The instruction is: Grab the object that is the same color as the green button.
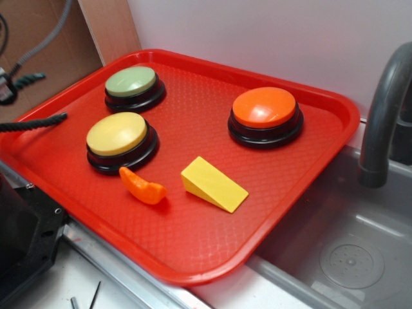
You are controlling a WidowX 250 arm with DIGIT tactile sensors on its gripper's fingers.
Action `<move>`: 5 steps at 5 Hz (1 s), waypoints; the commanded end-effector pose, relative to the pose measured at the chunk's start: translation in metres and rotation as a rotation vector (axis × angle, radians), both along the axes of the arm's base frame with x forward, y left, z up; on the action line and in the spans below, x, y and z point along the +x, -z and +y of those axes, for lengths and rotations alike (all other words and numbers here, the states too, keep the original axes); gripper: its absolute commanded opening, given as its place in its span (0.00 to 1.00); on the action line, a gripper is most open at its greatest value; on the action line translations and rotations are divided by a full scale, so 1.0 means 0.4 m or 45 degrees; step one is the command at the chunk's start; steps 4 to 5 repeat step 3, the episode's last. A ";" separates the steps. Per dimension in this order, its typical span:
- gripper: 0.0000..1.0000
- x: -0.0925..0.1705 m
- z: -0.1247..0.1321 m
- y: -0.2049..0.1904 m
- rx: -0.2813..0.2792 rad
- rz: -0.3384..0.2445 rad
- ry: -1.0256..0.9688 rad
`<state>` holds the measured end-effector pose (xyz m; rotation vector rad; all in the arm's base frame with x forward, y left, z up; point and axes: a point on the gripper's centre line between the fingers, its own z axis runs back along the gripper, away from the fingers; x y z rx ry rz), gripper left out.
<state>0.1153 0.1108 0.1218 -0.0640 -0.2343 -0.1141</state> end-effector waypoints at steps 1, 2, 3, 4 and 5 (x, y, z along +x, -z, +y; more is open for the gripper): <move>0.00 -0.008 0.038 -0.161 -0.017 -0.064 -0.210; 0.00 0.030 0.029 -0.220 -0.033 -0.078 -0.248; 0.00 0.065 0.013 -0.235 -0.026 -0.074 -0.212; 0.00 0.065 0.013 -0.235 -0.026 -0.074 -0.212; 0.00 0.065 0.013 -0.235 -0.026 -0.074 -0.212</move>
